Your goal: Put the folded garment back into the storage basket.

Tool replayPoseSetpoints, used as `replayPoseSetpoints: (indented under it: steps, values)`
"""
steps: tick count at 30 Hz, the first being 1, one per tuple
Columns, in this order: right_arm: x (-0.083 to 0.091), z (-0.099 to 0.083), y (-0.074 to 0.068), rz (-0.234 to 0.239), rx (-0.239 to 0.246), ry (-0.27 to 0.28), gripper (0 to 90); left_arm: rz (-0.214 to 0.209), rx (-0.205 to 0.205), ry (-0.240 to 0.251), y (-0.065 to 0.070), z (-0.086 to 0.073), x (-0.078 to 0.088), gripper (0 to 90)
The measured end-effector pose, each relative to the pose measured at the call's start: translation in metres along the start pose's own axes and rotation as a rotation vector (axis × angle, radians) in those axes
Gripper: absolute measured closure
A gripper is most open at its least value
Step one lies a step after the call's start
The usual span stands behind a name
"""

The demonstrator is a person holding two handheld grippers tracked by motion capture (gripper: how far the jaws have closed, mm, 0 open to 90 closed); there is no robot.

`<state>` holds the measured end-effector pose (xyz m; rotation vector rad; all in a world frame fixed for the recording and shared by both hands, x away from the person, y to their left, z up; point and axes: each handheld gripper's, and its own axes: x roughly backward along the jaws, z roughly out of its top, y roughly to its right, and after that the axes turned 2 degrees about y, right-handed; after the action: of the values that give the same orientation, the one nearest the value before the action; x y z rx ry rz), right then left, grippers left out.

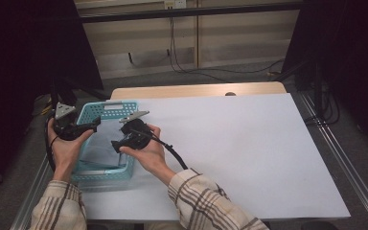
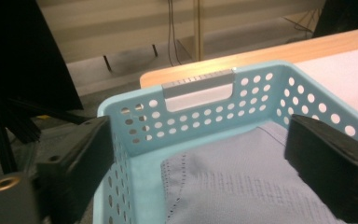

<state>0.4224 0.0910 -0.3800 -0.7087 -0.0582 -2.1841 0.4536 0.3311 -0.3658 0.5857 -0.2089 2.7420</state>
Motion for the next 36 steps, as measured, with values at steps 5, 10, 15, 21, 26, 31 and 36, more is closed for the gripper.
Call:
replayPoseSetpoints:
  steps: [5,10,15,21,26,31,36]
  values:
    - [0.008,-0.002,0.005,0.001,0.012,0.021,13.3,-0.014,0.011,0.020,0.002,-0.002,0.008,5.0]
    - [0.017,-0.005,0.011,-0.019,0.020,0.032,10.4,-0.029,-0.045,0.053,0.007,-0.001,0.017,2.6]
    - [0.027,-0.009,0.017,-0.048,0.026,0.062,9.7,-0.025,-0.027,0.086,0.017,-0.004,0.024,2.2]
    - [0.038,-0.015,0.029,-0.103,0.034,0.099,8.7,-0.051,0.018,0.097,0.025,-0.009,0.030,3.9]
    - [0.047,-0.021,0.033,-0.108,0.049,0.133,8.3,-0.036,0.026,0.154,0.032,-0.010,0.036,5.2]
    - [0.065,-0.028,0.040,-0.112,0.037,0.169,6.9,-0.050,0.011,0.174,0.041,-0.012,0.042,5.2]
    - [0.077,-0.036,0.053,-0.153,0.033,0.166,6.4,-0.073,0.015,0.169,0.051,-0.016,0.044,4.7]
